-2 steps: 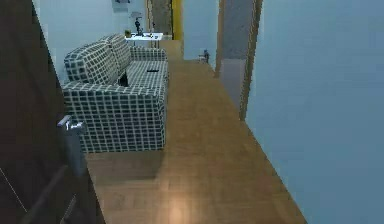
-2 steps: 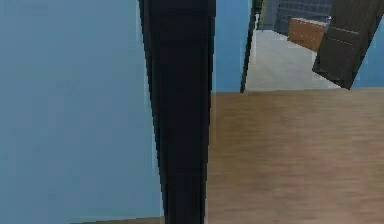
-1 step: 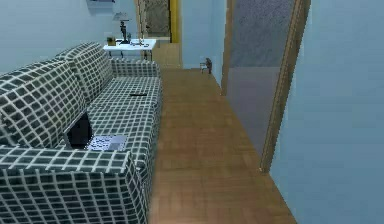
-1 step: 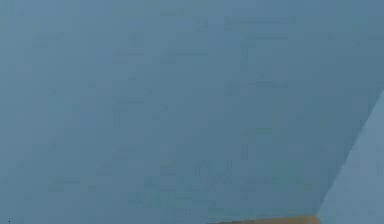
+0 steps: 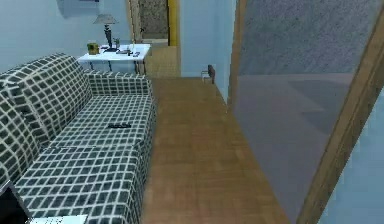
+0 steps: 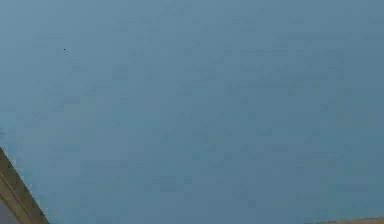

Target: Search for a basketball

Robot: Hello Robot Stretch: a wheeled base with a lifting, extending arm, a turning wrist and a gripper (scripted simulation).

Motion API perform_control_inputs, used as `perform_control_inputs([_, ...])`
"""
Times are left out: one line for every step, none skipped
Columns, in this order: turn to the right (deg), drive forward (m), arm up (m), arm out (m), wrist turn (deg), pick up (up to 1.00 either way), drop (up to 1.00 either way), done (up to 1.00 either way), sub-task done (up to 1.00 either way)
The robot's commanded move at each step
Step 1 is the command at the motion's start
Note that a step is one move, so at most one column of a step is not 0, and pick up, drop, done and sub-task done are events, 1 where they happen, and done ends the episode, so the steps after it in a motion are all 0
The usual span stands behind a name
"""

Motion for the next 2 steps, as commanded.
perform_control_inputs([-3.0,0.00,0.00,0.00,0.0,0.00,0.00,0.00,0.00])
perform_control_inputs([0.0,1.00,0.00,0.00,0.0,0.00,0.00,0.00,0.00])
